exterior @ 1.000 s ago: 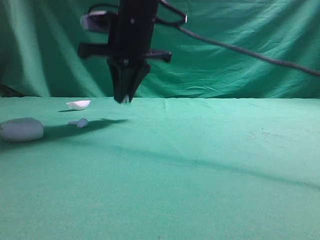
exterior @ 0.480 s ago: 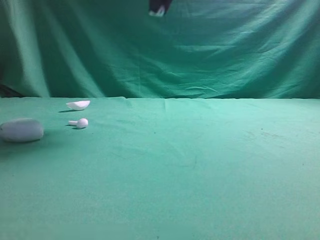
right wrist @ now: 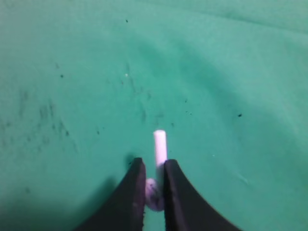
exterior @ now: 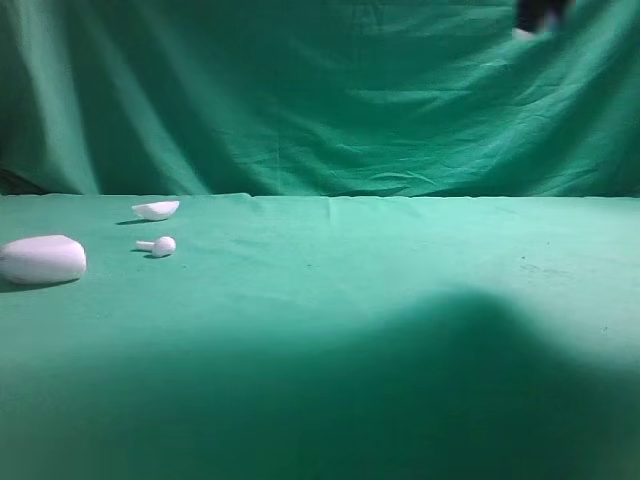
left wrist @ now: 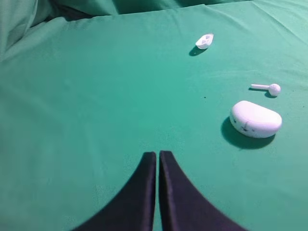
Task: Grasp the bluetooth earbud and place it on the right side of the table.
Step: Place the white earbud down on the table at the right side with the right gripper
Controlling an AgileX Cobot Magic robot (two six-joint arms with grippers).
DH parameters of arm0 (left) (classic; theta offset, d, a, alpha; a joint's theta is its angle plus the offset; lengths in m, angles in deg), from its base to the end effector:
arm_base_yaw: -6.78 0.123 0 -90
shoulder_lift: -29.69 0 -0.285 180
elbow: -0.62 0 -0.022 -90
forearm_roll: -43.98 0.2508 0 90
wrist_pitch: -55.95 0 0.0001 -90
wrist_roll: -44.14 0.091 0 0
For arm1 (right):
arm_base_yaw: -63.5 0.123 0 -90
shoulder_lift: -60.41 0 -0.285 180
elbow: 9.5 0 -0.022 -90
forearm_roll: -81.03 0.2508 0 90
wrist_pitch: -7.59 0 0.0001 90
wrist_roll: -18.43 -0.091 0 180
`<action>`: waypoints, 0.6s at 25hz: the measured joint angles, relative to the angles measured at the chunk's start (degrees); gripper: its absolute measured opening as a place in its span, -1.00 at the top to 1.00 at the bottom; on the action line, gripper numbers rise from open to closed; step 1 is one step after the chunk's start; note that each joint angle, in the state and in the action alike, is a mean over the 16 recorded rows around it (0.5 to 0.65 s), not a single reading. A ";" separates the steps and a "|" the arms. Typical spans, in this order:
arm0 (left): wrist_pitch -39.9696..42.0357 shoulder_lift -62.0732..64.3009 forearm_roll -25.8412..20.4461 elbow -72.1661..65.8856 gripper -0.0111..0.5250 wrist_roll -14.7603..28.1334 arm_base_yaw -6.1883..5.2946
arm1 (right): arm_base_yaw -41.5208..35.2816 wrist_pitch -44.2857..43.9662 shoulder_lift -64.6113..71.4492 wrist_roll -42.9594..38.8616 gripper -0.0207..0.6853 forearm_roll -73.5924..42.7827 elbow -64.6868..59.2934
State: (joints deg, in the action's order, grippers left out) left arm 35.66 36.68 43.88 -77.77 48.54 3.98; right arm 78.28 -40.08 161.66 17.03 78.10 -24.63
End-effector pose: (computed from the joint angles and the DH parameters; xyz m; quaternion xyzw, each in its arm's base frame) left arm 0.0529 -0.0026 0.1751 0.0496 0.7954 0.0077 0.6041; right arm 0.3055 0.0770 0.2234 -0.1297 0.9816 -0.0014 0.1403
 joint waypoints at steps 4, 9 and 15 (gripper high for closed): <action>0.00 0.00 0.00 0.00 0.96 0.00 0.00 | -1.13 6.04 1.34 -0.31 0.68 -0.02 -5.85; 0.00 0.00 0.00 0.00 0.96 0.00 0.00 | -1.61 10.70 4.05 -0.34 0.67 -0.04 -7.84; 0.00 0.00 0.00 0.00 0.96 0.00 0.00 | -1.64 13.23 5.93 -0.34 0.45 -0.05 -7.87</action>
State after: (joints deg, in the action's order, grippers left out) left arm 35.66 36.68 43.88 -77.77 48.54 3.98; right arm 76.64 -26.86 167.59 16.69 78.05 -32.50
